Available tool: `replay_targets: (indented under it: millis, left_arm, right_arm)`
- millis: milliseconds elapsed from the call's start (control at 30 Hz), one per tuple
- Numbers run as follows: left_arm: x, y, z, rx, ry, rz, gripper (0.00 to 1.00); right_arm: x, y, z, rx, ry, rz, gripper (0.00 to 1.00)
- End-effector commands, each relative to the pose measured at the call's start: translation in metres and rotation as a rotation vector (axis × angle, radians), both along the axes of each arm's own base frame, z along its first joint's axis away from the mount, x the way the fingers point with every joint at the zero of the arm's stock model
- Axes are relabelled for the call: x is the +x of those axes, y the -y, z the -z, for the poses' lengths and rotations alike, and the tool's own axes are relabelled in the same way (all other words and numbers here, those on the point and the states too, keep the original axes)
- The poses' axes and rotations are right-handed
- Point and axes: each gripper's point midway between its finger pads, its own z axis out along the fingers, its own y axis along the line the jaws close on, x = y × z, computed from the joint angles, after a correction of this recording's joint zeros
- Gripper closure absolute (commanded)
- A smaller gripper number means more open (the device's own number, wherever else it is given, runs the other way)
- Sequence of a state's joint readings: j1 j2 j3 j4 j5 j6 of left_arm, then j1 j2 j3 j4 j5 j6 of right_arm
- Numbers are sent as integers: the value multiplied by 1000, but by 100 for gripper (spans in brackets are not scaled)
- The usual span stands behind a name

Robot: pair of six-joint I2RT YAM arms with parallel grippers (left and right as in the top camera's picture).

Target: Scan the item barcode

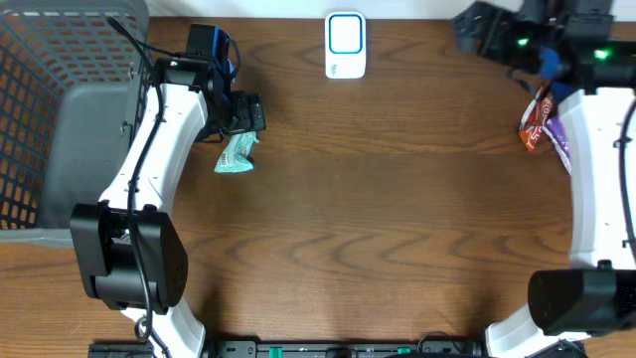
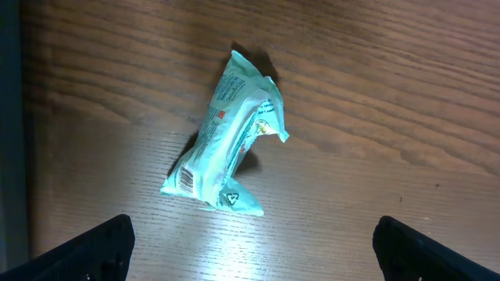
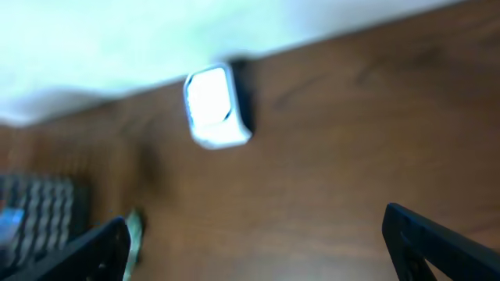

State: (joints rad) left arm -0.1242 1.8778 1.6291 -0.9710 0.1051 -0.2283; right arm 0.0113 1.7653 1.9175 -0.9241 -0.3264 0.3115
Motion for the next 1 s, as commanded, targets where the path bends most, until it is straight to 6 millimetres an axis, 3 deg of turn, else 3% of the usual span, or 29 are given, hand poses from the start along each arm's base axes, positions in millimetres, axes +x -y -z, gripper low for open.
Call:
replay_targets:
  millis: [0,267,833,967]
  left_arm:
    - [-1,-3,4,13,-14,0,2]
    - [-1,-3,4,13,-14,0,2]
    - [2,-3,3,9,1,0,2]
    - [-5,9,4,-54,-29,5,2]
  right_arm:
    - [-8,-36,6,49,-34,-97,1]
    - [-14,-60,7,47,-40,-149,1]
    - [-17,-60,10,47,-57,-150,1]
    - [-17,-60,10,47,-57,-150,1]
